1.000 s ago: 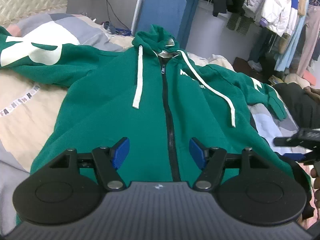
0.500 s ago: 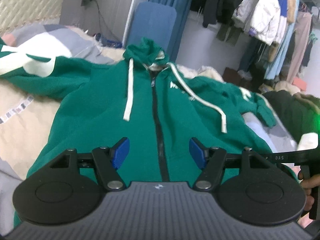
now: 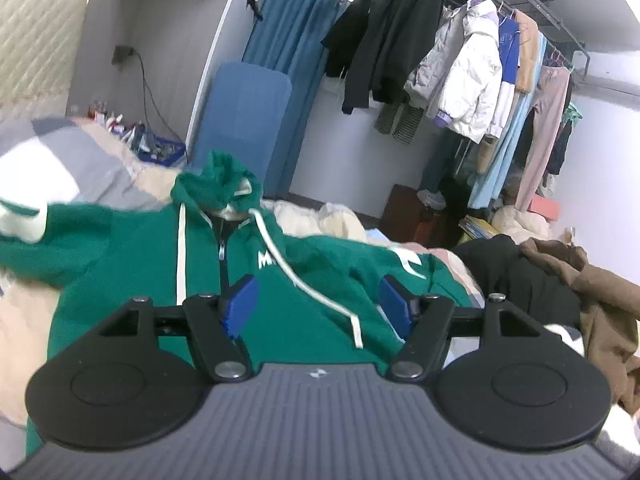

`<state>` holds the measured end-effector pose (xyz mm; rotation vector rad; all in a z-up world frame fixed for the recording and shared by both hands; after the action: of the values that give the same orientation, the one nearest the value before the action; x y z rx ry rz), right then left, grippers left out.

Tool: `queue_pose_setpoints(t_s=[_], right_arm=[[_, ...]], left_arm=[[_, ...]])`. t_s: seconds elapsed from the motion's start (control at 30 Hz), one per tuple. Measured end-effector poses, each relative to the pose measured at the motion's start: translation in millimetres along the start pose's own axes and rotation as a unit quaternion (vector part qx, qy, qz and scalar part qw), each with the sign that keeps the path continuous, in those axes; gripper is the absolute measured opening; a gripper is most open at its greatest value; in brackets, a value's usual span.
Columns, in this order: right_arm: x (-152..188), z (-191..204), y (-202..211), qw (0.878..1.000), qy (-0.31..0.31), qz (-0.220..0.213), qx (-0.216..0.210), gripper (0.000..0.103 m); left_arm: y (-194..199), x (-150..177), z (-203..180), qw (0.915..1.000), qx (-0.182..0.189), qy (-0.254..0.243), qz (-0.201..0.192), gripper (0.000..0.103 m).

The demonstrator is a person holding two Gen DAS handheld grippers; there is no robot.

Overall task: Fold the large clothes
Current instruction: 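Grasp the sleeve cuff with the right gripper and lift it toward the zipper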

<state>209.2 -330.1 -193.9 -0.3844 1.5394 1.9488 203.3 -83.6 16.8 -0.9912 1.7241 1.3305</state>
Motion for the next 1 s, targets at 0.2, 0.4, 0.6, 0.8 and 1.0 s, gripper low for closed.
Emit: queue_pose_setpoints(t_s=[0.2, 0.4, 0.6, 0.8, 1.0], right_arm=[[-9.8, -7.3, 13.9, 0.999, -0.022, -0.016, -0.040, 0.025], [-42.1, -35.1, 32.1, 0.995, -0.028, -0.077, -0.059, 0.072], [-93.6, -86.5, 10.4, 0.990, -0.018, -0.133, -0.033, 0.077], [-133.7, -110.3, -44.6, 0.986, 0.056, -0.154, 0.023, 0.081], [-146.9, -118.6, -99.3, 0.962, 0.189, -0.154, 0.122, 0.081]], left_arm=[[-20.5, 35.4, 15.8, 0.9991, -0.014, 0.005, 0.039, 0.074], [-45.5, 86.5, 49.5, 0.9965, -0.047, 0.003, 0.070, 0.074], [-76.3, 107.6, 65.9, 0.9948, -0.057, -0.020, 0.082, 0.074], [-111.8, 110.5, 85.5, 0.9930, -0.055, 0.018, 0.103, 0.074], [-134.4, 109.7, 95.1, 0.9930, -0.074, 0.011, 0.092, 0.074]])
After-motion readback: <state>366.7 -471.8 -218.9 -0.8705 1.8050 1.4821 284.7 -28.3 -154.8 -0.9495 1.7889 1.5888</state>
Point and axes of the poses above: each gripper's, at about its wrist camera, not at the fingertips, and y roughly against the way its jaws point, z to its left, x to its underside, the point moved 8 cm from there along -y, roughly the way its jaws point, and after that the axes turned 11 degrees about -x, right-handed, at the moved point
